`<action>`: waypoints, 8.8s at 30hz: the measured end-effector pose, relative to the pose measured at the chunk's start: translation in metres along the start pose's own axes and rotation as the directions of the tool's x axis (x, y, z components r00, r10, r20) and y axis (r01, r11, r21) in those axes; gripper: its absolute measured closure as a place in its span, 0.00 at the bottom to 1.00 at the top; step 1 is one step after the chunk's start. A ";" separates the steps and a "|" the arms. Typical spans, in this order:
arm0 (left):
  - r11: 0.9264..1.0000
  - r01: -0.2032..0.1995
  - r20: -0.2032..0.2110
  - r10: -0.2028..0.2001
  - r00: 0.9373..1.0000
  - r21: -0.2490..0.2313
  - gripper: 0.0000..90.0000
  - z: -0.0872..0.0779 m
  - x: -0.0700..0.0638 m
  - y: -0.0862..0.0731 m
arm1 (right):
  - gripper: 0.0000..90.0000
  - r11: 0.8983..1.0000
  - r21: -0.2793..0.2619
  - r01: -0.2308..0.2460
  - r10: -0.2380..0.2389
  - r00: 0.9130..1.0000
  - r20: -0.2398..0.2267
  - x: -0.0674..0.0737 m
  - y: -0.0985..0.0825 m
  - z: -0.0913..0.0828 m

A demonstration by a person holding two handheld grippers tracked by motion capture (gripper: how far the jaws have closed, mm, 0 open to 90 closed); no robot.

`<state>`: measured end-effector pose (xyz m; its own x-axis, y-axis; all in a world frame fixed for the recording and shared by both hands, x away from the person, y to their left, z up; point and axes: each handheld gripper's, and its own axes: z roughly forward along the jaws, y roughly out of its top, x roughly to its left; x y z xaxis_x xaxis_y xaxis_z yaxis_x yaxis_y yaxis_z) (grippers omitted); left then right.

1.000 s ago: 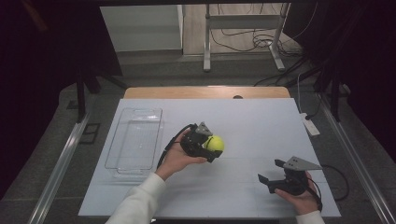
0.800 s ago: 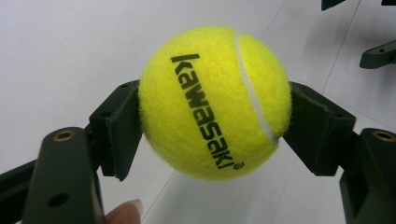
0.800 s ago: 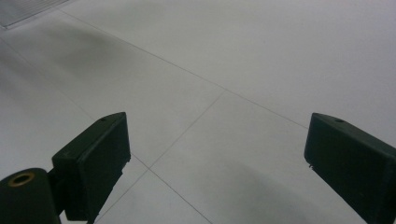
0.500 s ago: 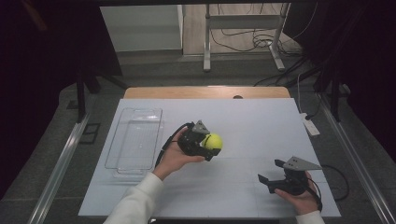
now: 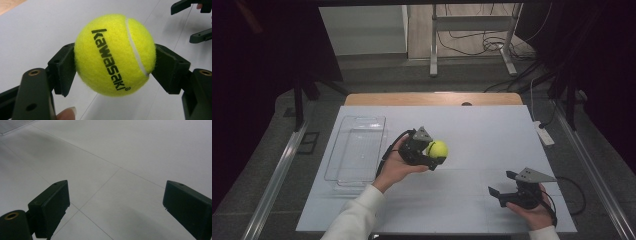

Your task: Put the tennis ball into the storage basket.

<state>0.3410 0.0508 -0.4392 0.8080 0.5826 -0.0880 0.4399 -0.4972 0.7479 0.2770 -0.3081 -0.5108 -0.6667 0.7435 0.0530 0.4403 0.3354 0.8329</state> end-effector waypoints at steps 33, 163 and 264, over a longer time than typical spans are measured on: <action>0.993 0.060 -0.033 -0.064 0.997 -0.099 0.29 -0.026 0.015 -0.001 | 0.08 1.000 0.001 0.001 -0.001 1.000 0.002 0.000 0.000 0.000; 0.956 0.175 -0.250 -0.233 0.940 -0.234 0.29 -0.106 0.073 -0.039 | 0.08 1.000 -0.005 0.000 0.000 1.000 0.002 0.000 0.000 0.000; 0.915 0.341 -0.423 -0.402 0.812 -0.214 0.29 -0.135 0.153 -0.083 | 0.09 1.000 -0.016 -0.012 0.011 1.000 -0.026 0.000 -0.001 0.001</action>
<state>0.3754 0.2682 -0.4264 0.3137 0.9449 -0.0940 0.5945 -0.1183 0.7953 0.2767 -0.3080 -0.5122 -0.6769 0.7321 0.0768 0.4385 0.3173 0.8409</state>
